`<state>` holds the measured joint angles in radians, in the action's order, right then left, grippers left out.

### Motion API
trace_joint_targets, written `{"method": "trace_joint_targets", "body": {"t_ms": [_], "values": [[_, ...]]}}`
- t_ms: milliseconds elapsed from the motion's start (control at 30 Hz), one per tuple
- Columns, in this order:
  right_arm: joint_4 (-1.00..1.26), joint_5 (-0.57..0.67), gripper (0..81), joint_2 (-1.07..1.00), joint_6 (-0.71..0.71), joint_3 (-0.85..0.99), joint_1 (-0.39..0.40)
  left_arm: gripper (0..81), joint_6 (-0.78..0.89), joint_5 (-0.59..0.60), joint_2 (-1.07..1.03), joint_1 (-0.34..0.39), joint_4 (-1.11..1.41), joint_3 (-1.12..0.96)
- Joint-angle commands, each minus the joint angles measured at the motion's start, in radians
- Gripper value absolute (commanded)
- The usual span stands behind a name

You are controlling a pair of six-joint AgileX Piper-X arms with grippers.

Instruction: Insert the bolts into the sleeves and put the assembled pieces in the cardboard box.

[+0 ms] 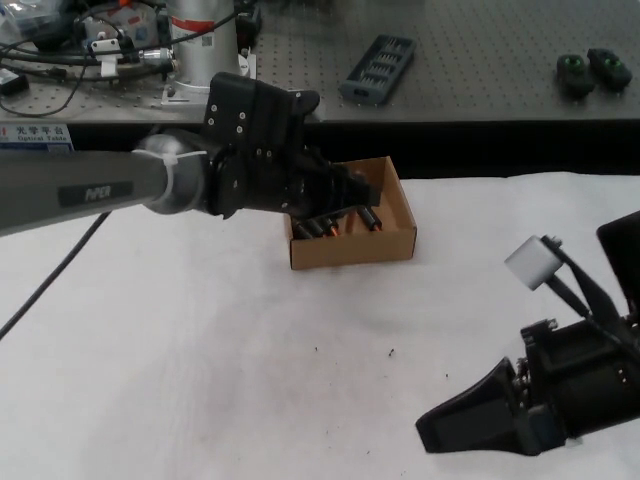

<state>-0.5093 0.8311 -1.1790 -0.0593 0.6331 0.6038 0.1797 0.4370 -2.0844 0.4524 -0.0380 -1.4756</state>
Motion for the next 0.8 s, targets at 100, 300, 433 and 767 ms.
{"method": "trace_joint_targets", "body": {"t_ms": [100, 300, 433, 767], "values": [[-0.021, 0.009, 4.3, 0.012, 0.017, 0.009, 0.035, 4.1, -0.026, -0.036, -0.09, -0.043, -0.015, -0.147], [-0.021, -0.025, 4.3, 0.012, 0.017, 0.009, 0.039, 4.1, -0.054, -0.035, -0.127, -0.067, -0.075, -0.203], [-0.021, -0.058, 4.3, 0.012, 0.017, 0.009, 0.039, 4.1, -0.06, -0.029, -0.145, -0.066, -0.08, -0.204], [-0.016, -0.058, 4.3, 0.012, 0.017, 0.009, 0.039, 4.1, -0.06, -0.006, -0.17, -0.066, -0.089, -0.204]]}}
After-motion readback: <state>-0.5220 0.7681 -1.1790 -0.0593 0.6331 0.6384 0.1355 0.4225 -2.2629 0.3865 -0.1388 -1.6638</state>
